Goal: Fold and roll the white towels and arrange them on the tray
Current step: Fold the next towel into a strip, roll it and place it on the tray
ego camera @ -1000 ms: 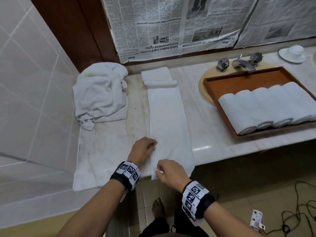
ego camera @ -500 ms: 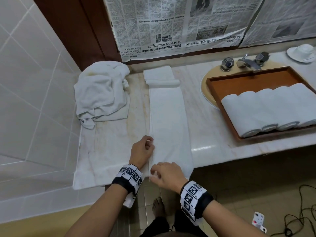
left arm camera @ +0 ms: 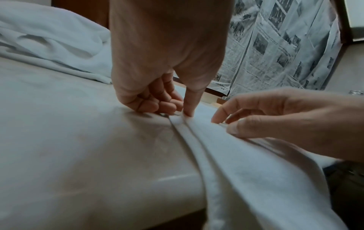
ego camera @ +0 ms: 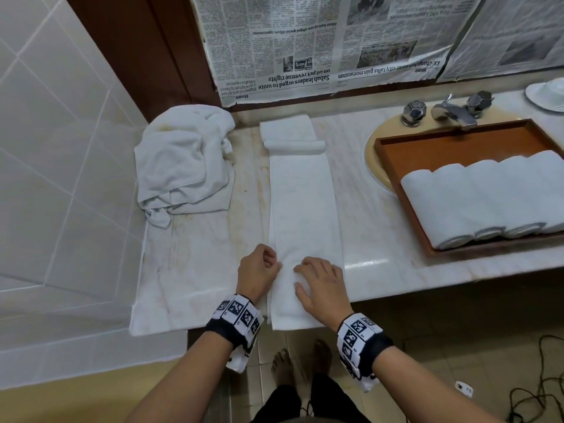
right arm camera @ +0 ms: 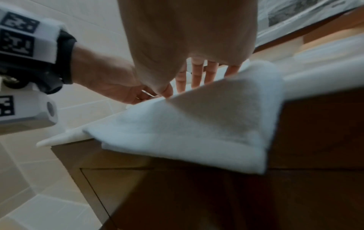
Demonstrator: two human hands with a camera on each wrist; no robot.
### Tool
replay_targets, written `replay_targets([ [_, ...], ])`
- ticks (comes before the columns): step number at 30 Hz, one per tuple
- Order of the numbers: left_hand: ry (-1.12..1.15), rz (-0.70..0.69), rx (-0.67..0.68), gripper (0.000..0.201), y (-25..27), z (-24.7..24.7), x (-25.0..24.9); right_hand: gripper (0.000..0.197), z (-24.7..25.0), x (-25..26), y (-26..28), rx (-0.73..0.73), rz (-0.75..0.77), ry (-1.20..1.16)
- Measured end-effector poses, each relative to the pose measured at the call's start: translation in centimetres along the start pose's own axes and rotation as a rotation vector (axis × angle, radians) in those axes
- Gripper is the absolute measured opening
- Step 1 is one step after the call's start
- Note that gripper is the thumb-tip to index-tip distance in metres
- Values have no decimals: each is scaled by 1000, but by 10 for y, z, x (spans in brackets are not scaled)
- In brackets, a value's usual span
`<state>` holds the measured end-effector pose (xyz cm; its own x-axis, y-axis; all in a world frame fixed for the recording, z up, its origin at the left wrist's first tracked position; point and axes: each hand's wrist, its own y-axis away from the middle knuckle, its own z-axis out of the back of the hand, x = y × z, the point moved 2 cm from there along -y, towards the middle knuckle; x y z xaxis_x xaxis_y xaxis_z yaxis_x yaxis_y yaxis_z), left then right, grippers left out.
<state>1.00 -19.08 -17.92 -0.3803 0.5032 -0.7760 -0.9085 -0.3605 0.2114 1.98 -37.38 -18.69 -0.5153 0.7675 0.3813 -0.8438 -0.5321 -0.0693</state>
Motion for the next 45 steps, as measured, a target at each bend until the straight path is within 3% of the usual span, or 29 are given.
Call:
replay_targets([
  [7,-92,37,-19,12,5,2,-5,42,15,-21,-9,-79,-181,42],
  [10,-113,0,-4,23,6,3,-8,51,5,-17,-21,32,-87,-21],
  [13,-161,-34,26,31,4,2,-8,57,-10,-21,-15,169,-42,65],
  [18,-254,-23,93,41,6,-9,-15,63,2,-58,-10,239,-233,119],
  [20,-297,-21,38,43,7,-14,-17,66,9,-60,-13,191,-255,84],
  [24,-344,-94,-64,42,4,-25,-26,62,3,-38,-30,120,-131,23],
  [27,-570,-171,109,51,0,-42,-27,58,-12,-25,-41,202,-58,68],
  [29,-672,-127,172,53,-8,-41,-17,59,-14,-32,-45,233,-48,114],
  [34,-618,58,83,54,-19,-10,4,64,9,-83,-46,270,-188,112],
  [37,-576,-55,92,55,-21,-12,-7,66,17,-76,-49,217,-219,63],
  [40,-625,-178,164,52,-18,-32,-16,62,6,-51,-47,257,-66,96],
  [45,-660,-77,152,52,-33,-33,-14,70,4,-71,-57,341,-68,155],
])
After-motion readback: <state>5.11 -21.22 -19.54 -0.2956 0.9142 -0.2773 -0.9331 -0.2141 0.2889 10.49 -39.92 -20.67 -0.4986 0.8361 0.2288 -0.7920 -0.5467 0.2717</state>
